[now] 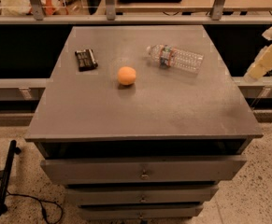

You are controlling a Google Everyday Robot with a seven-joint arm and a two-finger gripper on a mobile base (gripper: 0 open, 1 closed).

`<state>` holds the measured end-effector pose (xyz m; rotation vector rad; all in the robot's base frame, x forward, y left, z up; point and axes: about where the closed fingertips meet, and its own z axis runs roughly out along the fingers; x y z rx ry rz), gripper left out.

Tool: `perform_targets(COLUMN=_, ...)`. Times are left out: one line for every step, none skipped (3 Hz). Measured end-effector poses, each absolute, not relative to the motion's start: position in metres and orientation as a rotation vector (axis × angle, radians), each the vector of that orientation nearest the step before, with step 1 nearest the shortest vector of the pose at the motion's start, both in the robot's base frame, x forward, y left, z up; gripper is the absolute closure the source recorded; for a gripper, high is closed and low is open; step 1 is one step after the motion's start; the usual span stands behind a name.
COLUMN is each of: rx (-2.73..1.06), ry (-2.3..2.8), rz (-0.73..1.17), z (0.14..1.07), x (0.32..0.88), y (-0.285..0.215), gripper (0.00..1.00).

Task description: Pick water bottle

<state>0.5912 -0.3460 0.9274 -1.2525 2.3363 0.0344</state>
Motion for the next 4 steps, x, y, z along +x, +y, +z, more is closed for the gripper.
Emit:
perform_targets(rx=-1.298, ry=2.226, rz=0.124, z=0.915, x=0.610, y=-0.327, gripper=0.00)
perform_targets(rx=-1.366, ry=2.125, rz=0.164, z=0.909, x=0.625, y=-0.305, gripper=0.00)
perform_targets(rx=-1.400, ry=2.100, rz=0.184, z=0.899, x=0.646, y=-0.291, gripper=0.00)
perform_targets(rx=-1.398, ry=2.080, rz=0.207, z=0.893, x=0.664, y=-0.280, gripper=0.00)
